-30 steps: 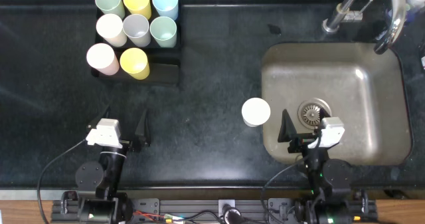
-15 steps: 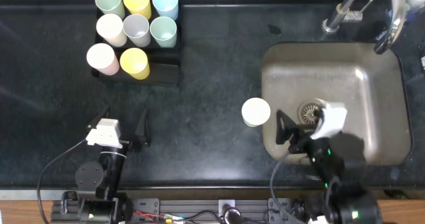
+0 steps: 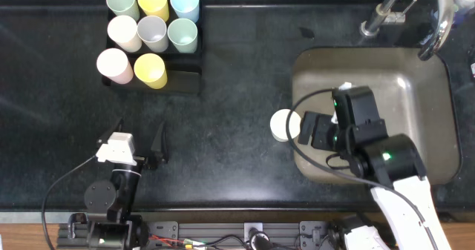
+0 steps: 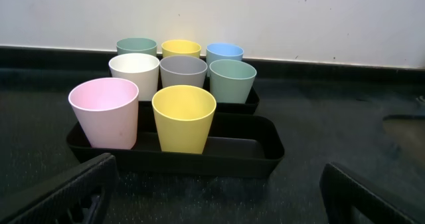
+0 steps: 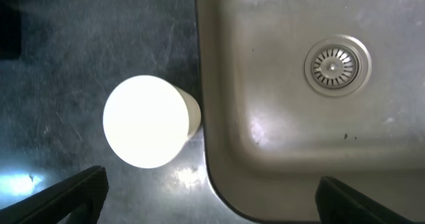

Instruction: Store Cups

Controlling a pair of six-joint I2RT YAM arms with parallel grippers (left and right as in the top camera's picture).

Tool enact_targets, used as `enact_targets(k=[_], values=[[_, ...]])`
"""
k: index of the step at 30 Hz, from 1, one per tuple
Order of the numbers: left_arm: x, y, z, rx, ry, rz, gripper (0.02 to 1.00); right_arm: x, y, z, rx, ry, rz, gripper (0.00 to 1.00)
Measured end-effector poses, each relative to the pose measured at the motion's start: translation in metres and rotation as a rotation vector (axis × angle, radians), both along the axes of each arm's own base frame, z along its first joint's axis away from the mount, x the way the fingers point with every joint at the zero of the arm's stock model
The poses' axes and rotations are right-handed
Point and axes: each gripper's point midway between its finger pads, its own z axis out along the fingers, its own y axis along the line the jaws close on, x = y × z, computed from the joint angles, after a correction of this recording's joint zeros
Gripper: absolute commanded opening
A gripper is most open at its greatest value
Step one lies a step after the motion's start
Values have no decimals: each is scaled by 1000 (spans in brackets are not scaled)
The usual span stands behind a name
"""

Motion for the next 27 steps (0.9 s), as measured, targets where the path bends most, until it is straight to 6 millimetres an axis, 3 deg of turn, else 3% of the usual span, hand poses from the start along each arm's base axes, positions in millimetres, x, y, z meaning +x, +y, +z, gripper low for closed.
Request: enact_targets(k=[10,27], values=[[0,0,0,0,0,0,1000,3,7,-25,-20,128,15,998],[0,0,0,0,0,0,1000,-7,12,-34,-25,259,47,998]])
